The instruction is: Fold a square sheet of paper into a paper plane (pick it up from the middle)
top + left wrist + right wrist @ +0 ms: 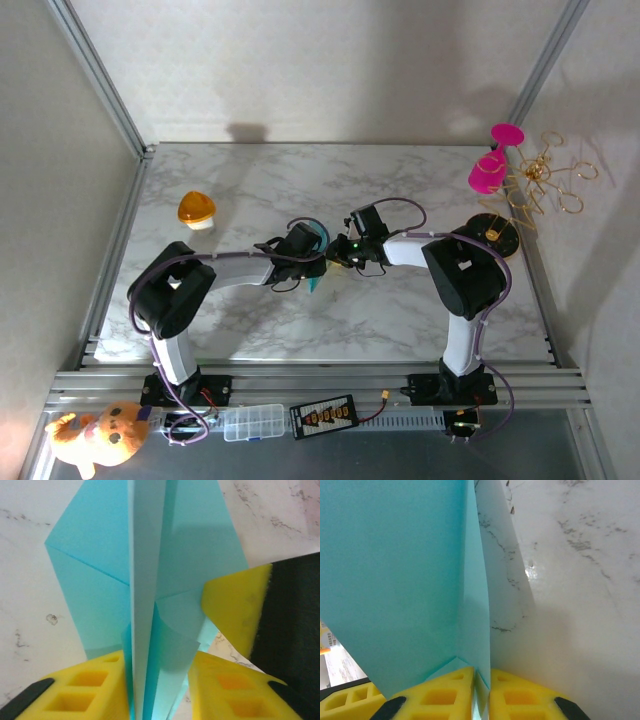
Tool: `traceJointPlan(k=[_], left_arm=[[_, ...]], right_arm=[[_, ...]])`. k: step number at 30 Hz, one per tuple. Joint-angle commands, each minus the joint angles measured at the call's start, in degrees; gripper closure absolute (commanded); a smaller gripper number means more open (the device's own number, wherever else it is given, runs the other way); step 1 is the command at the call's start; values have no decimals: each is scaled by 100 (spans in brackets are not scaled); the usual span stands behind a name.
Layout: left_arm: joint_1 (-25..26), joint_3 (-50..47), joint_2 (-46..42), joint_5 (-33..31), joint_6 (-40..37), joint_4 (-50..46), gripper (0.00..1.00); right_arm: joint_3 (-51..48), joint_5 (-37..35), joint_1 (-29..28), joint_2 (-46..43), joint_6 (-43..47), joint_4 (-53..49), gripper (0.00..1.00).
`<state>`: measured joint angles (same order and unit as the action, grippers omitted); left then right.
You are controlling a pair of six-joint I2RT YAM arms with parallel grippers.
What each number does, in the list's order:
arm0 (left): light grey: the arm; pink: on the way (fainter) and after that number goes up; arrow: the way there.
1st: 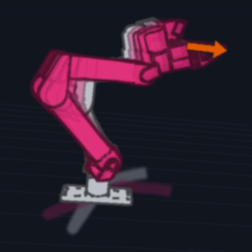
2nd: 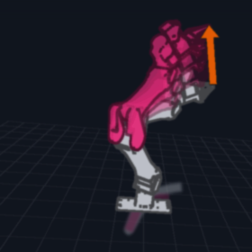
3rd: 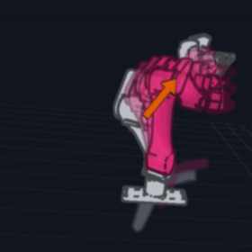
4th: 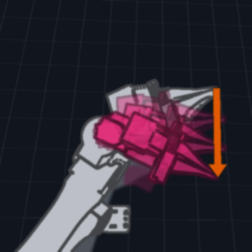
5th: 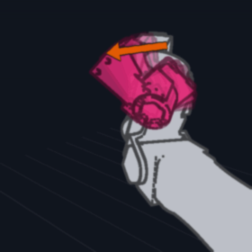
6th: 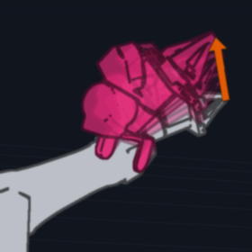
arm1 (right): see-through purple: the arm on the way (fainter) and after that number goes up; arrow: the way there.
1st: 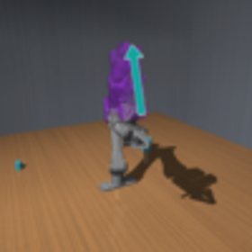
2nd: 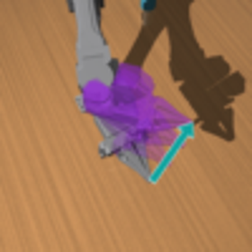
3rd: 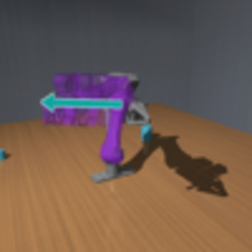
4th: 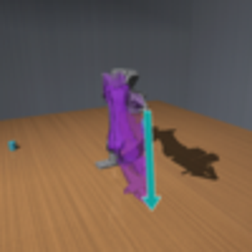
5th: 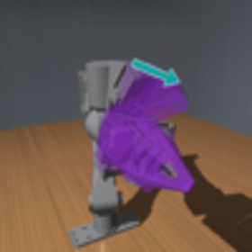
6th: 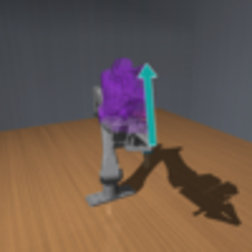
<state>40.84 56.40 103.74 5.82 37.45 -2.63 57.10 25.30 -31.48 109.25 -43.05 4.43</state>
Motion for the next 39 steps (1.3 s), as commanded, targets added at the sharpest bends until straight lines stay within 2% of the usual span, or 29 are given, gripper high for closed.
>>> traceJointPlan(k=[1, 9, 19, 30, 39], left_arm=[[64, 159, 76, -291, -38, -253, 72], [64, 253, 146, -581, 60, -479, 77], [64, 493, 329, -793, 22, -727, 75], [64, 810, 445, -945, -35, -956, 84], [25, 1709, 745, -1759, -318, -1438, 87]], right_arm=[[125, 1, 28, -193, 31, -135, 84], [37, -305, 37, -406, -2, -205, 75], [-202, -800, 88, -813, -55, -282, 66], [-430, -1193, 102, -1137, -37, -359, 61], [-893, -2280, 137, -1866, 209, -564, 41]])
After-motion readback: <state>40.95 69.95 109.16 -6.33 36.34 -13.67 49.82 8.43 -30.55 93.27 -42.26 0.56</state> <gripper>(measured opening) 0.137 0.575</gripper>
